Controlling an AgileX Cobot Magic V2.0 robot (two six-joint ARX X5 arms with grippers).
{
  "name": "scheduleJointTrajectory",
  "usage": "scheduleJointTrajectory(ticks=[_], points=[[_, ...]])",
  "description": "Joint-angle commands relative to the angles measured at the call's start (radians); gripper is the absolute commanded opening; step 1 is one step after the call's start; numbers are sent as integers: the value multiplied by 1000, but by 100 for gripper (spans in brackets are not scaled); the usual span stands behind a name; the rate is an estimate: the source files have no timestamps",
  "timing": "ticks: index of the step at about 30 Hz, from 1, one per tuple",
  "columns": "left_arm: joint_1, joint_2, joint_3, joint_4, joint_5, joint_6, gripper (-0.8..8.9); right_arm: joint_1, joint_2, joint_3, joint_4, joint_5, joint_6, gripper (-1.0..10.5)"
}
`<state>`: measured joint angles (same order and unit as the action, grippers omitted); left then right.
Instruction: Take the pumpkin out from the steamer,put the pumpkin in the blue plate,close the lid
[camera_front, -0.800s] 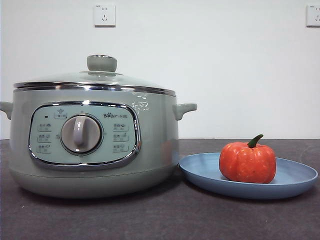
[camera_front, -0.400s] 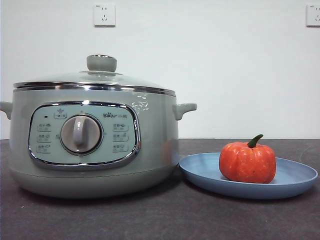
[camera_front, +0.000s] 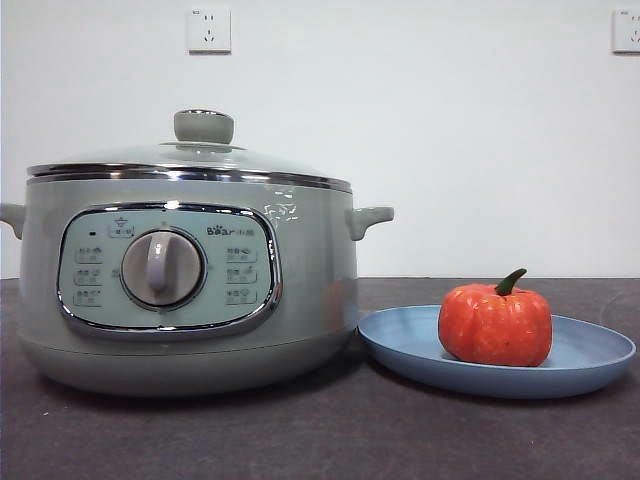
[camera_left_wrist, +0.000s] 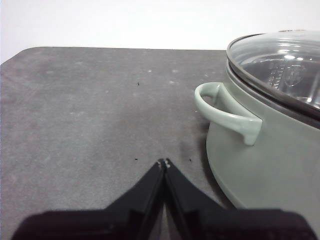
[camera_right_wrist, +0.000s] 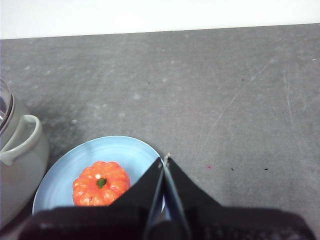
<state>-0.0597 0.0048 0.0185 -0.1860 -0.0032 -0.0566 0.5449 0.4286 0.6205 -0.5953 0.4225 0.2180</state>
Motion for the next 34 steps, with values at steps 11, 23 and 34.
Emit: scheduleJointTrajectory(ticks=[11, 23, 34], points=[[2, -3, -13, -5, 7, -7, -4, -3, -28, -10, -7, 10, -109, -16], [2, -3, -13, -5, 7, -7, -4, -381, -219, -230, 226, -317, -255, -16], [2, -3, -13, -5, 7, -7, -4, -504, -373, -505, 361, -474, -229, -16]])
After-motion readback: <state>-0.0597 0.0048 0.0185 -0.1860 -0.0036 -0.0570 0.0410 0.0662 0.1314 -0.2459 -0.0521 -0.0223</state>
